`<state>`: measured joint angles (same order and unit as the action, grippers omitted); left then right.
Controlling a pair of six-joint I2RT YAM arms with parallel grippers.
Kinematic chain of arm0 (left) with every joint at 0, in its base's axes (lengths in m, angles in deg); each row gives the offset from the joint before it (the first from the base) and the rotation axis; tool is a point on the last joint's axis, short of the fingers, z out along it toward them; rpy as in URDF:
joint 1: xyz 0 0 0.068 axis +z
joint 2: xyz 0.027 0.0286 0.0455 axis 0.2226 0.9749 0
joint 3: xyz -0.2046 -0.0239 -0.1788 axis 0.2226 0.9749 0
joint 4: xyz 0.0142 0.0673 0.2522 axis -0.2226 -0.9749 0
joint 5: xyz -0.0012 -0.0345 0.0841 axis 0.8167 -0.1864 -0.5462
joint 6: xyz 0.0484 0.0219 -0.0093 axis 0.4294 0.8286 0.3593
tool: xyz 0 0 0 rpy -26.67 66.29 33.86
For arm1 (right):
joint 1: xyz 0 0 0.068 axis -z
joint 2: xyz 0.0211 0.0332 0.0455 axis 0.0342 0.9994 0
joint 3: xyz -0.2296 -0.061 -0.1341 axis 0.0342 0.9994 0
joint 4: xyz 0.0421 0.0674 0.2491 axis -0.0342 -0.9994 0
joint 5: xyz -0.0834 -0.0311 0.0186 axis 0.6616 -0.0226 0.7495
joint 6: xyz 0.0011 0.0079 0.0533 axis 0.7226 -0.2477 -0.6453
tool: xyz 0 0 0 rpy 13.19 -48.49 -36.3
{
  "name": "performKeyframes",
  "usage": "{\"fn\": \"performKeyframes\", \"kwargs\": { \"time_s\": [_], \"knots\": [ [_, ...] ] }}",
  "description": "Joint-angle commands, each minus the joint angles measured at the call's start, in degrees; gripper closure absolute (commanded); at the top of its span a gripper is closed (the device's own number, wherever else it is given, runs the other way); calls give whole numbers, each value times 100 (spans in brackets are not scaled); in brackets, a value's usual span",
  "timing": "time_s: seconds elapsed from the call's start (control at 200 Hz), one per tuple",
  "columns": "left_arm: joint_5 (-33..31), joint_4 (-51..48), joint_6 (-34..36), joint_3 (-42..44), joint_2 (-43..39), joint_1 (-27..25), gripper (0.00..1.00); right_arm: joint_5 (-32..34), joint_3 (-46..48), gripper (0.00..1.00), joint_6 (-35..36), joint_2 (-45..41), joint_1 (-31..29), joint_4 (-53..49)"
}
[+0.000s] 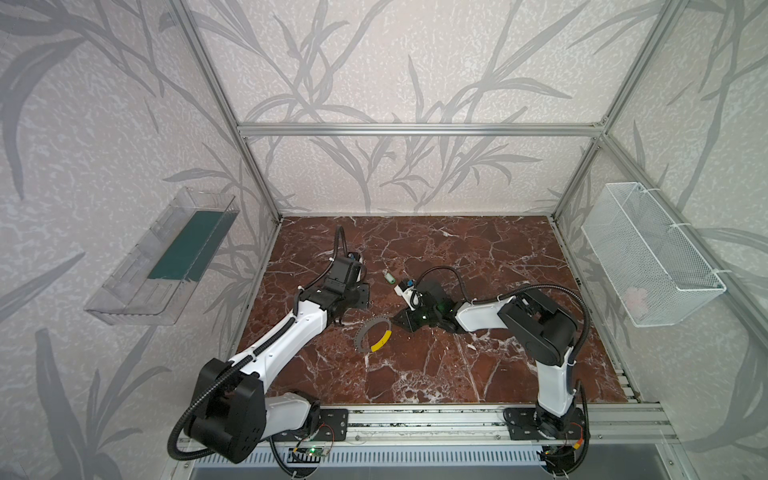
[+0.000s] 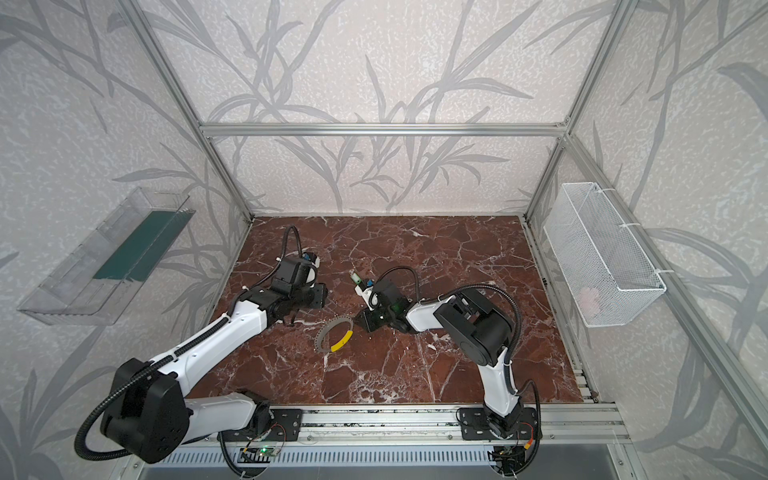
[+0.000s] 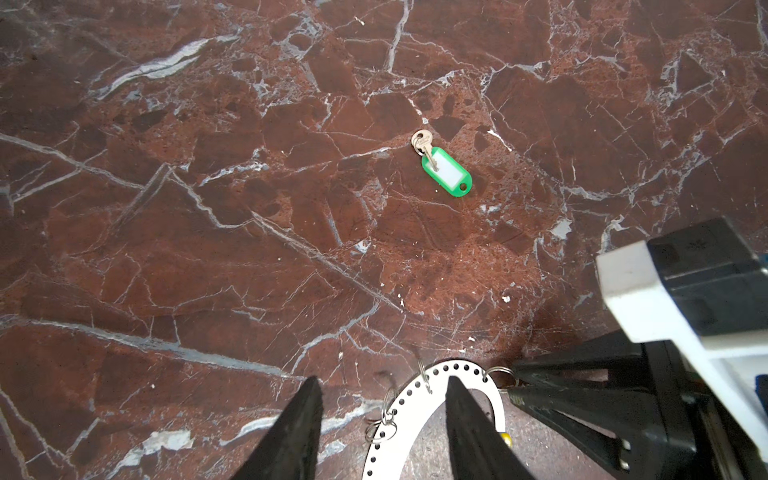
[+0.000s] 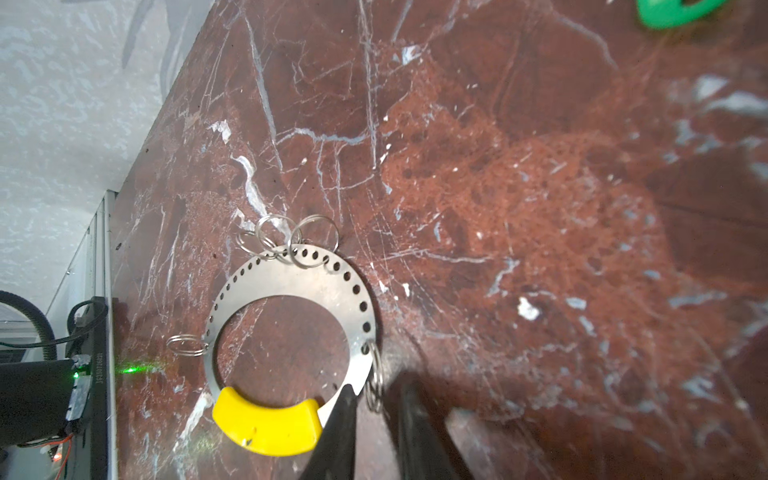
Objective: Put the keys on the keyring
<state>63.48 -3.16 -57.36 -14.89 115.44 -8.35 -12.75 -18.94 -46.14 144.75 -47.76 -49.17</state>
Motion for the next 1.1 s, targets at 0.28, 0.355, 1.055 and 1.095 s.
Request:
{"fn": "performKeyframes", "kwargs": {
  "time_s": [0.28,0.355,1.055,1.095],
  "knots": [
    [-28,-117,235,-110,-130,32,50,-171,-289,98,620,-145,-25,-502],
    [-24,-97,276,-91,-169,30,50,-213,-372,98,736,-129,-25,-603],
    [2304,3329,3589,1910,-2334,-6,67,-1442,752,100,4741,-2287,983,693],
    [2533,3406,3722,1942,-2349,-10,70,-1738,719,100,4871,-2313,1091,667]
  ]
}}
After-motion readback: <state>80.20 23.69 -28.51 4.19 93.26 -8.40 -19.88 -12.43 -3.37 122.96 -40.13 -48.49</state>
